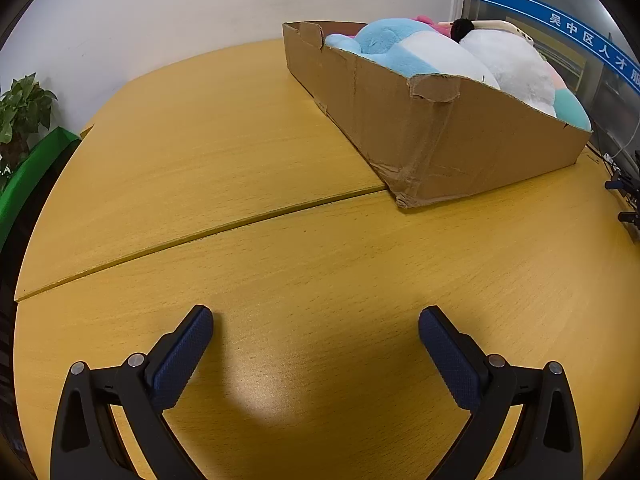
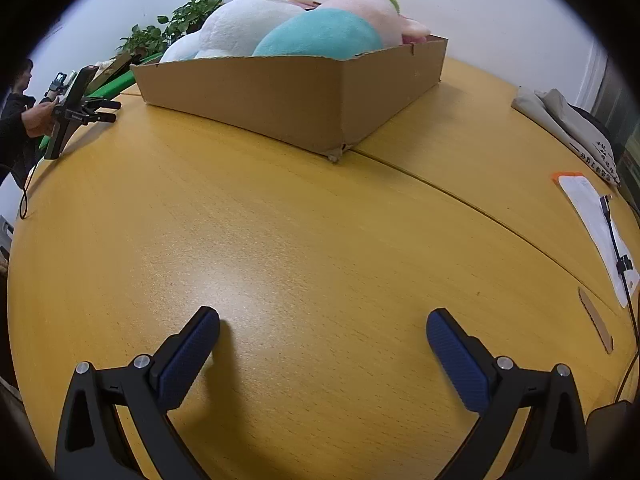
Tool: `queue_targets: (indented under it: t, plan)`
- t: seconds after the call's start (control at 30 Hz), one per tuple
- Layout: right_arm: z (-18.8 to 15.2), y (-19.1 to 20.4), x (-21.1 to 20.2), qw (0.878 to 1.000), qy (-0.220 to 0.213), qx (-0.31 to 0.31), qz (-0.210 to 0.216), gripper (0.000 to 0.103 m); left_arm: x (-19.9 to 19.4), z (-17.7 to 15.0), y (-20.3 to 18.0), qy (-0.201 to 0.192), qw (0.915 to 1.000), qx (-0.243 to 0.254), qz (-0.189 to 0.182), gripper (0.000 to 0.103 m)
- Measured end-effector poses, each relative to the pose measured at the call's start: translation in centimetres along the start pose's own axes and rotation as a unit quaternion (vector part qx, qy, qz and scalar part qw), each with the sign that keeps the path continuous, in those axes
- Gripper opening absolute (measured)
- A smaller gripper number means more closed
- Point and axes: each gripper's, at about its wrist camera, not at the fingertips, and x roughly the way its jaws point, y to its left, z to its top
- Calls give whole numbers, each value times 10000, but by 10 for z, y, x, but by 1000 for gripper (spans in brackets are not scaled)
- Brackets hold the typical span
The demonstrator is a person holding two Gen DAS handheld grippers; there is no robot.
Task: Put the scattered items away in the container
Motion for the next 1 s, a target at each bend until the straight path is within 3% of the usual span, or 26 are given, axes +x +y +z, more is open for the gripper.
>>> queue_targets:
  t: [1.0]
  plan:
    - [-6,-12,-2,9999,7,-144,66,103,7,8,-2,1,10000,-36,43,103]
